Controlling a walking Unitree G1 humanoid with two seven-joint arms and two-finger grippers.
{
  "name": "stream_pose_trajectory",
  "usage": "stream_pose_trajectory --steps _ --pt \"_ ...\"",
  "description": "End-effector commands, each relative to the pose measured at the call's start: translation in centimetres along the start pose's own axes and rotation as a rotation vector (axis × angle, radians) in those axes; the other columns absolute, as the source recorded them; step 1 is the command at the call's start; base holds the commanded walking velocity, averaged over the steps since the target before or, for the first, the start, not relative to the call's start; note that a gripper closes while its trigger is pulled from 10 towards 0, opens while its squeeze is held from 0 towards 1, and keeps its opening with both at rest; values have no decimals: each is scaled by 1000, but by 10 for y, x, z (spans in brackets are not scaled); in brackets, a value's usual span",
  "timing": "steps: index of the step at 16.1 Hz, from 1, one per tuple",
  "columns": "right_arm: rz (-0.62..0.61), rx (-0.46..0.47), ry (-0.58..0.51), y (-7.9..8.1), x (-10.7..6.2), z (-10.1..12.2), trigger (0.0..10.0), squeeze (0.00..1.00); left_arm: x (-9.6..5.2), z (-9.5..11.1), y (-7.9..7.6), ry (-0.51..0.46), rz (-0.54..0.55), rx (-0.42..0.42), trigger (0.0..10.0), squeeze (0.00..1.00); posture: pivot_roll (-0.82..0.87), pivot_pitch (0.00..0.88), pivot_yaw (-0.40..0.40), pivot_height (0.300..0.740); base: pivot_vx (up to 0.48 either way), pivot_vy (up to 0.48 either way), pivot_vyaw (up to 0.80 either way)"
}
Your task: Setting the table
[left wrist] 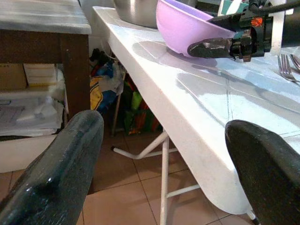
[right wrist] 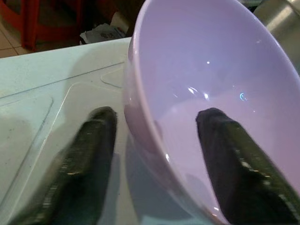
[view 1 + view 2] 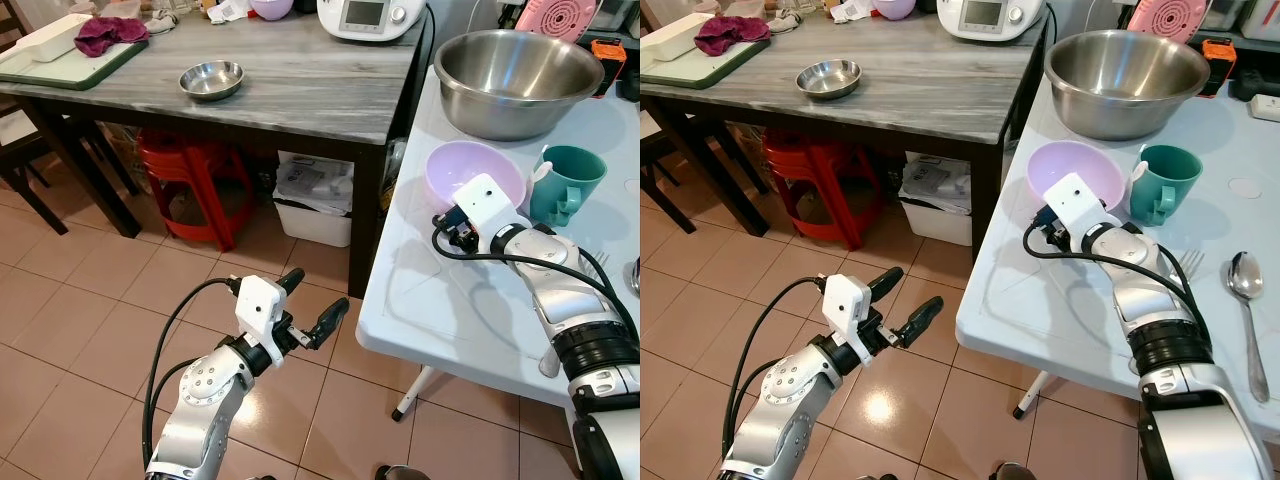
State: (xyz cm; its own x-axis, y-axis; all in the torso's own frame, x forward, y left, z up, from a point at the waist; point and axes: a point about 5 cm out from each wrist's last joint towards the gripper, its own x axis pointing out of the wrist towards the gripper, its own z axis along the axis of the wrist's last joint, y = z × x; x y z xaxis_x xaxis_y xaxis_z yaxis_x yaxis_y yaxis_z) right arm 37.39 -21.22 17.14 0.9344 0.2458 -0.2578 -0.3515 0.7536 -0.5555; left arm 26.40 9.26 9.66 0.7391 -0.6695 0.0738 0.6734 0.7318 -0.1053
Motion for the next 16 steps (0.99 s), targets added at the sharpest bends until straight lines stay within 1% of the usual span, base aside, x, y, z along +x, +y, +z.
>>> stream_pose_trajectory --steps 1,13,16 --pt "4 -29 -4 -3 2 3 0 0 0 2 1 -5 -10 -1 10000 0 -227 138 77 740 0 0 0" --pt "-7 -88 -17 -9 1 3 0 0 5 2 -1 -17 0 -16 10000 0 -232 123 73 740 0 0 0" --pt "-2 -95 -22 -8 1 3 0 0 7 7 -1 -35 -7 -31 10000 0 -232 122 72 740 0 0 0"
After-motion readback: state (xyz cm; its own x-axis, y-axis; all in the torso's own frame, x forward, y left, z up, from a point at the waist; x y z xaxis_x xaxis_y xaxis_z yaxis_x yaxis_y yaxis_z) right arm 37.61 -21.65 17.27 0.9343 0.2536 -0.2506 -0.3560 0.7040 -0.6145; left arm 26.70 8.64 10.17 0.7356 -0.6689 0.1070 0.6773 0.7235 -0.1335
